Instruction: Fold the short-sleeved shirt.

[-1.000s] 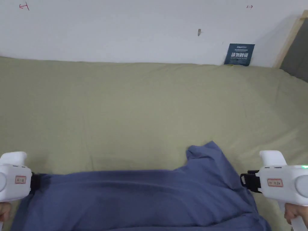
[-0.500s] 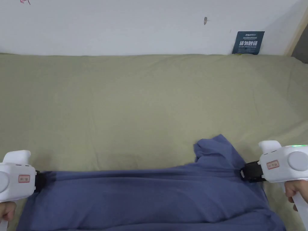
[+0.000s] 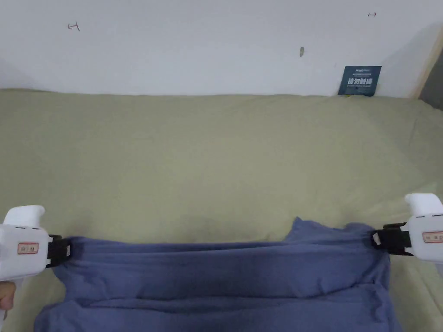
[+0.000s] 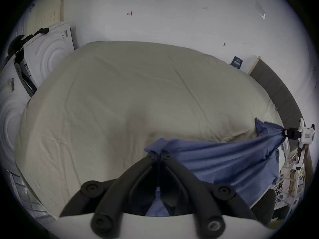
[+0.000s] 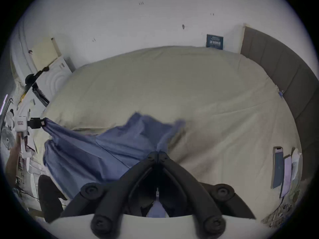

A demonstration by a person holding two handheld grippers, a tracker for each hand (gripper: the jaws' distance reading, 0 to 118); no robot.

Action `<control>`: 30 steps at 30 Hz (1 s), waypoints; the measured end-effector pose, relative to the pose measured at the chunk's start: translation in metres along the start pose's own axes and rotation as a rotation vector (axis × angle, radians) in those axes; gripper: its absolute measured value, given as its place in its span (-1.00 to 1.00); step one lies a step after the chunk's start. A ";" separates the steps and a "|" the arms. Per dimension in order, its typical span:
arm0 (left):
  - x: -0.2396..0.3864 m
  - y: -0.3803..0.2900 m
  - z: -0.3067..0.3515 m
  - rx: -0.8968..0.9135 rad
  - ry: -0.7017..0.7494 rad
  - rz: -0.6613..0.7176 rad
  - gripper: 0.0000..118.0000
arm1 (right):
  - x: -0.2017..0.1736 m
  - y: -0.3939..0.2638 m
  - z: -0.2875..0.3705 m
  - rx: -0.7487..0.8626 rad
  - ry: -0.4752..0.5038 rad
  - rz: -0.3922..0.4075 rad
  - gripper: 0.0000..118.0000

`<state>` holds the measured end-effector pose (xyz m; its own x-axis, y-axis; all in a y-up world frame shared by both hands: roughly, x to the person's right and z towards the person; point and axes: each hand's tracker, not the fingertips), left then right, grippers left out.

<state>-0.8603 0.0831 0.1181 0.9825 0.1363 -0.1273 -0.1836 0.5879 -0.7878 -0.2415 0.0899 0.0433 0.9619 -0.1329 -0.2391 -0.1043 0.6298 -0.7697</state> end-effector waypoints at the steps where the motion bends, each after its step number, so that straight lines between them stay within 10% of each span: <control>1: -0.001 -0.006 0.012 0.015 -0.009 0.001 -1.00 | -0.002 -0.006 0.013 0.006 0.001 0.007 -0.97; 21: -0.031 -0.165 0.066 0.104 -0.079 -0.128 -0.98 | -0.005 -0.170 0.058 -0.082 0.044 0.069 -0.96; 23: -0.027 -0.166 0.065 0.114 -0.061 -0.172 -0.49 | -0.008 -0.170 0.052 -0.115 0.043 0.081 -0.62; 25: -0.027 -0.166 0.064 0.102 -0.016 -0.187 0.94 | -0.011 -0.171 0.052 -0.153 -0.023 0.124 0.69; 30: -0.024 -0.147 0.091 0.220 -0.015 -0.150 0.99 | -0.026 -0.143 0.091 0.044 -0.028 0.071 0.89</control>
<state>-0.8603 0.0661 0.2915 0.9990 0.0449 -0.0089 -0.0400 0.7611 -0.6474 -0.2280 0.0732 0.2136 0.9592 -0.0650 -0.2752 -0.1625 0.6698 -0.7245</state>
